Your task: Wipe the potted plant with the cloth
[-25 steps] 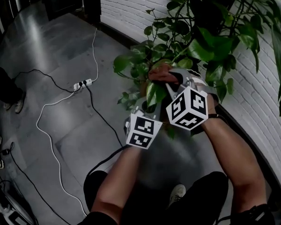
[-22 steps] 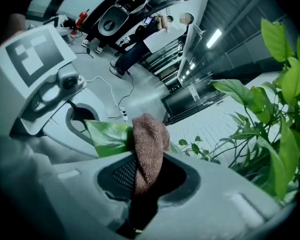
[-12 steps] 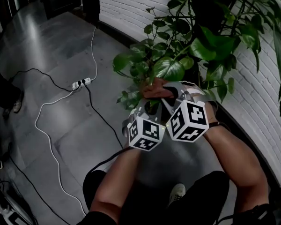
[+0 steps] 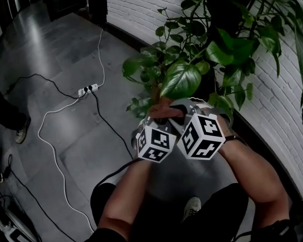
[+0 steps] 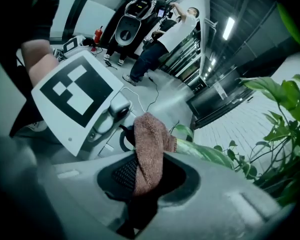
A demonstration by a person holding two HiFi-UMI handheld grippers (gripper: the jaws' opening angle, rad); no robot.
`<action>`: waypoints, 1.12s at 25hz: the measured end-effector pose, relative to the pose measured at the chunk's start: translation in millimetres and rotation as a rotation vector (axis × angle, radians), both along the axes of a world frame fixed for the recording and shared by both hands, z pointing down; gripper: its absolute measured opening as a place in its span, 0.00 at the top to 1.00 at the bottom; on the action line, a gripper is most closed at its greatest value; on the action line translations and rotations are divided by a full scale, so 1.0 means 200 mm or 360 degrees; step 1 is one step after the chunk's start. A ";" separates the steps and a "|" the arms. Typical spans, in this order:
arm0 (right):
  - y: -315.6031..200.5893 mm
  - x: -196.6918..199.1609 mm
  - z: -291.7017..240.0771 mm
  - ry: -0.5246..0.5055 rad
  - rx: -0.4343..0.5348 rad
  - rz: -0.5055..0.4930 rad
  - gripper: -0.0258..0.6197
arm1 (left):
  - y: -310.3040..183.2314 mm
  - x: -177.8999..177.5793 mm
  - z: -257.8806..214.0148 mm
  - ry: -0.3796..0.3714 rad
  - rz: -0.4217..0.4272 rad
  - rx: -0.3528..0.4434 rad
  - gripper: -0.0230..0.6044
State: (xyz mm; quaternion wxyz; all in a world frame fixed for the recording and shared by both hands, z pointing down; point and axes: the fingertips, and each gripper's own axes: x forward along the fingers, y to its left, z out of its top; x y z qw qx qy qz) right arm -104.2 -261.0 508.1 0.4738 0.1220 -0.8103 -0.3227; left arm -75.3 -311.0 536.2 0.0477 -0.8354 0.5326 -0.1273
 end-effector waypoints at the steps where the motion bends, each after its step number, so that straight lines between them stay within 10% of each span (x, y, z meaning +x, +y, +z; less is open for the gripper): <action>1: 0.01 0.00 0.00 -0.0009 -0.0022 -0.0002 0.86 | 0.00 0.00 0.00 0.0006 0.0001 -0.0007 0.94; 17: 0.24 0.01 -0.35 -0.0303 0.0036 0.0038 0.86 | 0.00 -0.06 0.00 0.0155 0.0018 -0.0079 0.94; 22: -0.02 0.07 -0.65 -0.0508 0.0260 0.0224 0.86 | 0.03 -0.07 -0.05 0.0358 0.0071 -0.0135 0.94; 28: -0.42 0.15 -0.68 -0.0375 0.0504 0.0420 0.86 | 0.04 -0.07 -0.08 0.0360 0.0066 -0.0150 0.94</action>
